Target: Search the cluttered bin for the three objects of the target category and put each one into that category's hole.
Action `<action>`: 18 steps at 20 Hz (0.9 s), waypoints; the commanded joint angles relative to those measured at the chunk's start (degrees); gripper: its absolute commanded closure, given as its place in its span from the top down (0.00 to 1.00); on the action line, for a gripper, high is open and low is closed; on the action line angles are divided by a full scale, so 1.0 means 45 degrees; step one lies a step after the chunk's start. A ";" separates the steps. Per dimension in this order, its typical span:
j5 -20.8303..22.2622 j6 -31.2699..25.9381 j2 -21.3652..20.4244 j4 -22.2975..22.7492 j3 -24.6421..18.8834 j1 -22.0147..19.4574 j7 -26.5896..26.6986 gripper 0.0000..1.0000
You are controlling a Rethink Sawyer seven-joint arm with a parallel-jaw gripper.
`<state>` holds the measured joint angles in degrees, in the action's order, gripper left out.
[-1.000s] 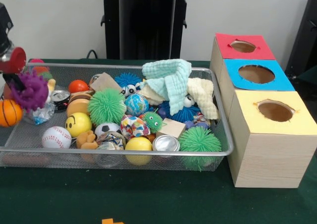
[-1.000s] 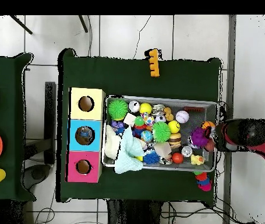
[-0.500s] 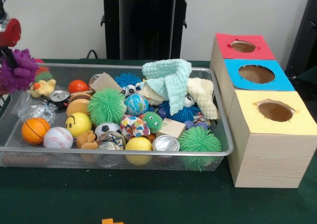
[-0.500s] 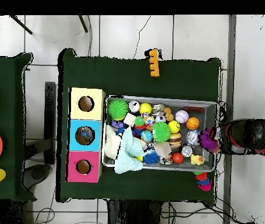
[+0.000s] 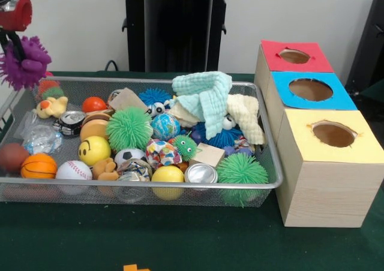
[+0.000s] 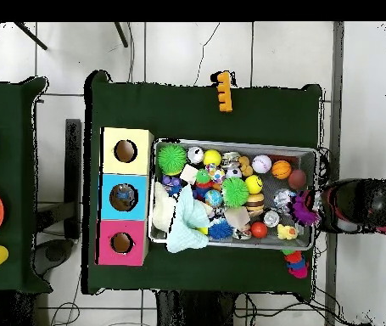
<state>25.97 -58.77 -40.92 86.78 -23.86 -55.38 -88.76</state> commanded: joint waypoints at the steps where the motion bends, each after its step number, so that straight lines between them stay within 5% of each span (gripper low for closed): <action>1: 0.0270 0.0506 0.0269 0.1248 0.0026 -0.0556 0.1243 0.00; 8: 0.0694 0.1270 0.0914 0.1169 0.0021 -0.0697 0.1041 0.00; 18: 0.1147 0.3343 0.1784 0.1875 0.0733 0.0372 -0.1181 0.00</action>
<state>27.99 -50.79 -36.20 87.75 -22.55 -57.03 -88.76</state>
